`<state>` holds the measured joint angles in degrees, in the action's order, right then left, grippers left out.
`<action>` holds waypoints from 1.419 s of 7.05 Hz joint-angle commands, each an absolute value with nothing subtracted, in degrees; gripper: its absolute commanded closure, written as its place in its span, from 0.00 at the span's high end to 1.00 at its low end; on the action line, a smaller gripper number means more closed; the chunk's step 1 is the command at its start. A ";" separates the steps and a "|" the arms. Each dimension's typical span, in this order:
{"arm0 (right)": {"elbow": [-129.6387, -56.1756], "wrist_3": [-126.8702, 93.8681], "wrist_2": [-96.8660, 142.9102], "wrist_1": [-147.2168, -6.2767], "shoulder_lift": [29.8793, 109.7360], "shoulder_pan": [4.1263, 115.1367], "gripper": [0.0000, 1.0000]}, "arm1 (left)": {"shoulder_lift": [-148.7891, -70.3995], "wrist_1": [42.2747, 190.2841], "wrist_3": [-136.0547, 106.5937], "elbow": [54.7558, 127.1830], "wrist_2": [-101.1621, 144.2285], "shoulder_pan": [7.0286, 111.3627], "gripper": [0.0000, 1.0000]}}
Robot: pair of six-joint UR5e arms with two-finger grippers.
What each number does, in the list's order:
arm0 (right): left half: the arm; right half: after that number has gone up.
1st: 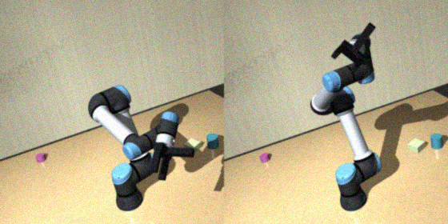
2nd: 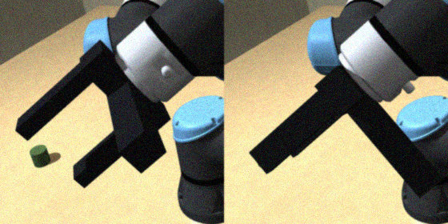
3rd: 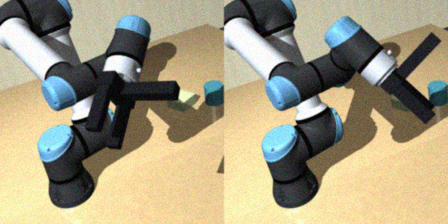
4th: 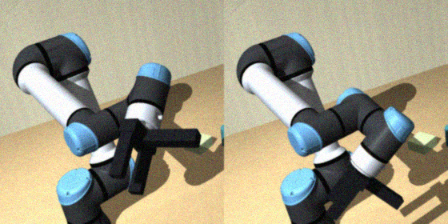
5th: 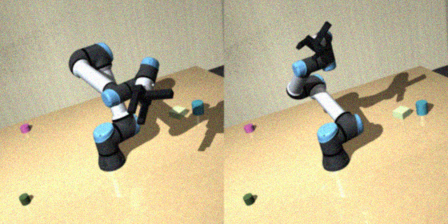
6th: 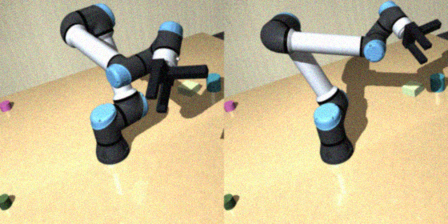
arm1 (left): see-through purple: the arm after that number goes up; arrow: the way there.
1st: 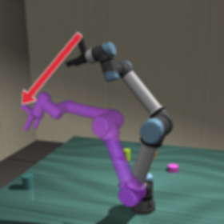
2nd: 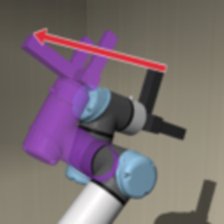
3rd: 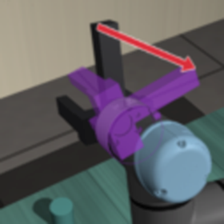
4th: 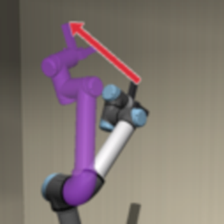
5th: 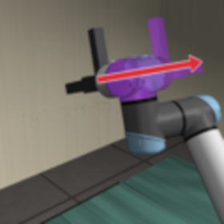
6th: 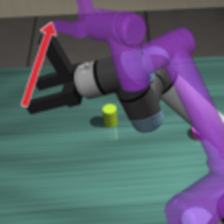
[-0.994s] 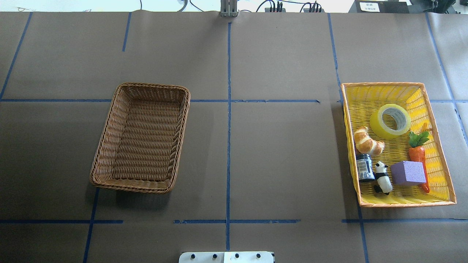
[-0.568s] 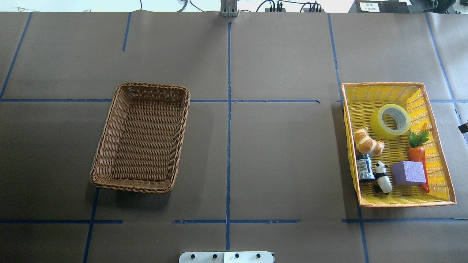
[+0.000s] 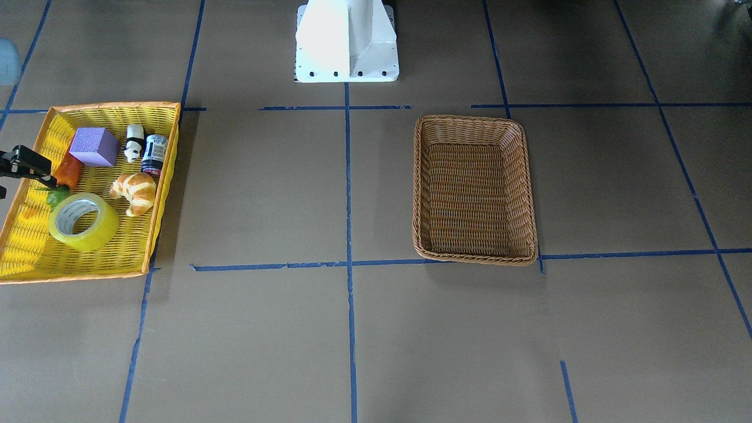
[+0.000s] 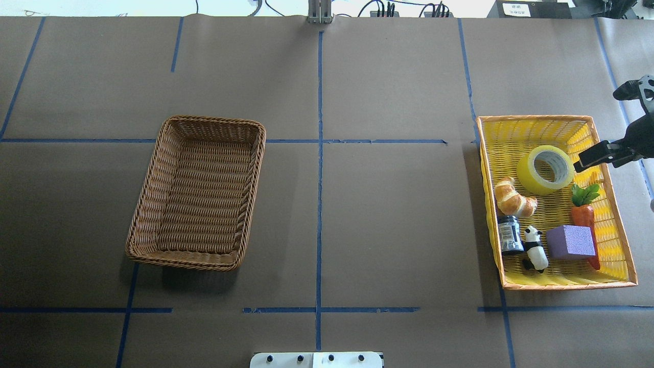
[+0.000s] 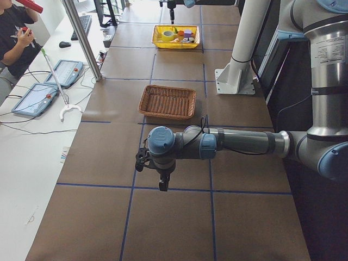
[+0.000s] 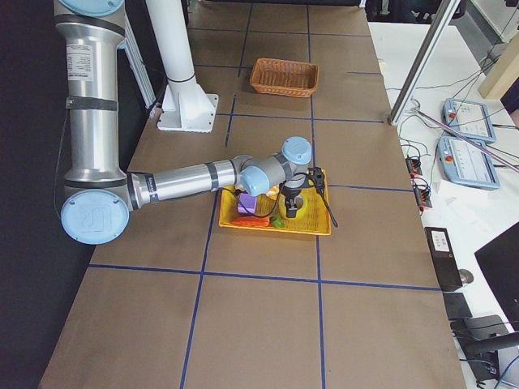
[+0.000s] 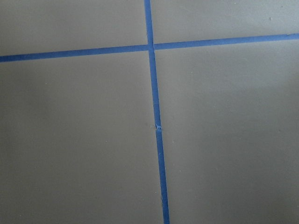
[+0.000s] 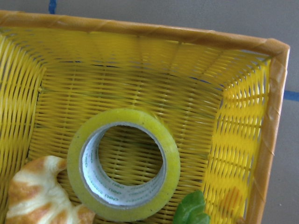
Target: Move tape to another basket
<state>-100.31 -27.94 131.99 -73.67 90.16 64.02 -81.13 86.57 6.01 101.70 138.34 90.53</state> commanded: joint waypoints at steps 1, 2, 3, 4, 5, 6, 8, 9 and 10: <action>-95.31 -28.65 130.78 -69.82 87.90 62.32 0.96 | -81.12 86.57 5.98 101.95 138.34 90.53 1.00; -92.05 -30.22 130.87 -65.52 87.02 61.97 0.95 | -81.12 86.57 5.98 102.04 138.34 90.53 1.00; -91.59 -32.76 130.61 -64.09 86.75 59.44 0.93 | -81.04 86.57 5.98 102.48 138.34 90.53 1.00; -90.97 -32.78 130.69 -64.07 86.57 59.24 0.90 | -81.04 86.57 5.98 102.74 138.34 90.53 1.00; -90.44 -32.78 130.61 -64.07 86.49 59.15 0.78 | -81.04 86.57 5.98 102.74 138.34 90.53 1.00; -90.27 -32.35 130.43 -64.07 86.57 59.24 0.65 | -81.04 86.57 5.98 102.66 138.34 90.53 1.00; -90.09 -32.34 130.34 -63.98 86.57 59.24 0.29 | -81.04 86.57 5.98 102.66 138.34 90.53 1.00; -90.00 -32.34 130.34 -63.98 86.66 59.33 0.06 | -81.04 86.57 5.98 102.66 138.34 90.53 1.00; -90.09 -32.52 130.34 -63.98 86.66 59.33 0.00 | -81.04 86.57 5.98 102.74 138.34 90.53 1.00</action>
